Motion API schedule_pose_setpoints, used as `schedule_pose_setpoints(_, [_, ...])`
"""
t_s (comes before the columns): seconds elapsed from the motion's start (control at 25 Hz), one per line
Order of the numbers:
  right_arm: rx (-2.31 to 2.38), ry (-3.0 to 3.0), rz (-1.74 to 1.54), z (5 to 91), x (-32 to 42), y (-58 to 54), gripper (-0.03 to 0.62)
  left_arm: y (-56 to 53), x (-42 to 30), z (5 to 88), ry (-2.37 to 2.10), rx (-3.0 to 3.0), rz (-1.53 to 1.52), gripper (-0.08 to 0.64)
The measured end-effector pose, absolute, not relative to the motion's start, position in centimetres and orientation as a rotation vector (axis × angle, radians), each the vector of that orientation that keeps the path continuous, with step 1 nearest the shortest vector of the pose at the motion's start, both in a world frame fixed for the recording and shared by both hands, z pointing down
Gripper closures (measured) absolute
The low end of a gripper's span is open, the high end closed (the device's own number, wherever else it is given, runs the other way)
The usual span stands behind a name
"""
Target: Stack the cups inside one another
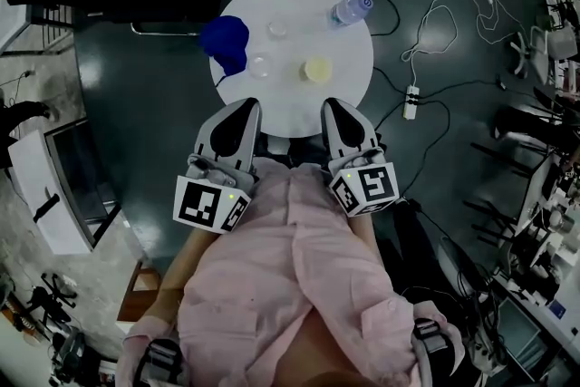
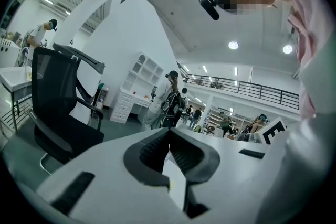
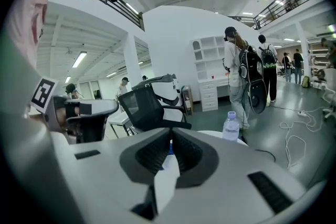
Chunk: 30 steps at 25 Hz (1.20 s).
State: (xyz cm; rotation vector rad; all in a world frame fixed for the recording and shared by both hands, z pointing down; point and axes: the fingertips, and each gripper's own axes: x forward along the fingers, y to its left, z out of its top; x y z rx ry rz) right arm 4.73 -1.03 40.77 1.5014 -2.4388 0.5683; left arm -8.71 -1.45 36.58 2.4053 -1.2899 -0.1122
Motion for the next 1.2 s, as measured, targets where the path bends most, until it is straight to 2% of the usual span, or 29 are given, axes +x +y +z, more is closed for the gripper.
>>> schedule_pose_setpoints(0.36, [1.459, -2.486, 0.523, 40.2, 3.6, -2.4, 0.56, -2.4, -10.1, 35.9, -1.369, 2.404, -0.139, 0.541])
schedule_pose_setpoints(1.2, [1.566, -2.487, 0.53, 39.7, 5.1, -2.9, 0.56, -3.4, -8.3, 35.8, -1.309, 2.485, -0.086, 0.541])
